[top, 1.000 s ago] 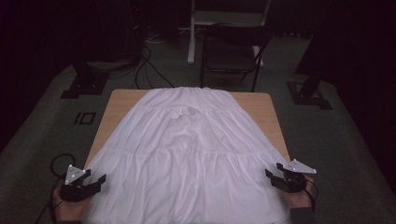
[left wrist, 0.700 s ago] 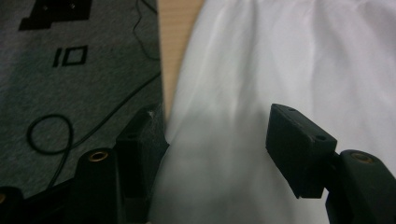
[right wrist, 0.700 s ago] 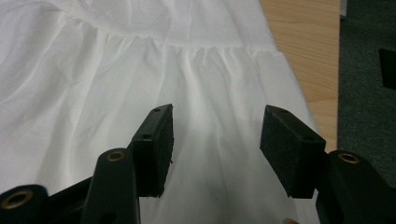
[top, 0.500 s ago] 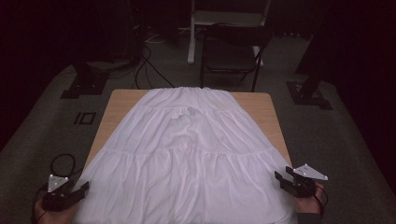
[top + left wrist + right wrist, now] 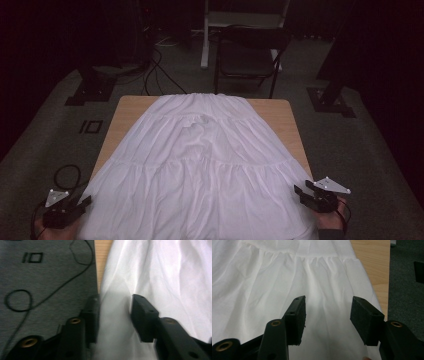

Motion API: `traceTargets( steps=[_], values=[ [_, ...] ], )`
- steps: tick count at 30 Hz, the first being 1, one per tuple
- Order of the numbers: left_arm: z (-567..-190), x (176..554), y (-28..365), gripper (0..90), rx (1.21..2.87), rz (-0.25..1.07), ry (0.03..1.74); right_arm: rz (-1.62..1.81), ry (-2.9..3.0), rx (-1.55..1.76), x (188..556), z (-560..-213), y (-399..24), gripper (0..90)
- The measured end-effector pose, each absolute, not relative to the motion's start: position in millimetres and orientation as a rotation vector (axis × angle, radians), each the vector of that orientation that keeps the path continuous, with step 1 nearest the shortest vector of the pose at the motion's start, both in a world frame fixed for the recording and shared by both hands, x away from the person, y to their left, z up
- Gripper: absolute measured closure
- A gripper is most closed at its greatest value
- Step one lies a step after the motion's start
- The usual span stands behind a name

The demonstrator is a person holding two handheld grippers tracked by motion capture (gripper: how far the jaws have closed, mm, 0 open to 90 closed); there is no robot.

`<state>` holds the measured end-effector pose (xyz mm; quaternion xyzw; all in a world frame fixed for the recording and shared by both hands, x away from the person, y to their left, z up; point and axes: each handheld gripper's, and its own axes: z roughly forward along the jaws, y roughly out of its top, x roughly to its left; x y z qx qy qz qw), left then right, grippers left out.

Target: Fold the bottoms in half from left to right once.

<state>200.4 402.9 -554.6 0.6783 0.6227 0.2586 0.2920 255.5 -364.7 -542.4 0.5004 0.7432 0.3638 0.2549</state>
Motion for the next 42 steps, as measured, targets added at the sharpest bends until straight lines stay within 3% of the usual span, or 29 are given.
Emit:
traceTargets(
  steps=[1,2,4,16,37,42],
  values=[
    [-553.4,200.0,401.0,78.2,1.824,0.689,1.648,0.979,2.016,1.363,255.4,-542.9,-365.6,45.8],
    [-552.7,200.0,398.8,78.2,1.836,0.685,1.637,0.979,2.016,1.363,255.4,-542.9,-365.6,45.8],
    [-551.5,200.6,393.6,88.1,1.849,0.651,1.602,0.976,2.012,1.373,255.0,-543.7,-367.2,45.8],
    [-510.4,217.7,339.0,89.1,1.895,0.584,1.309,0.948,2.033,1.358,256.4,-545.3,-363.6,45.7],
    [-438.9,301.0,122.5,89.1,2.133,0.289,0.601,0.879,2.115,1.333,263.2,-554.7,-351.6,44.8],
    [-431.0,316.7,58.1,89.0,2.215,0.299,0.461,0.872,2.121,1.331,263.7,-555.2,-350.7,44.8]
  ],
)
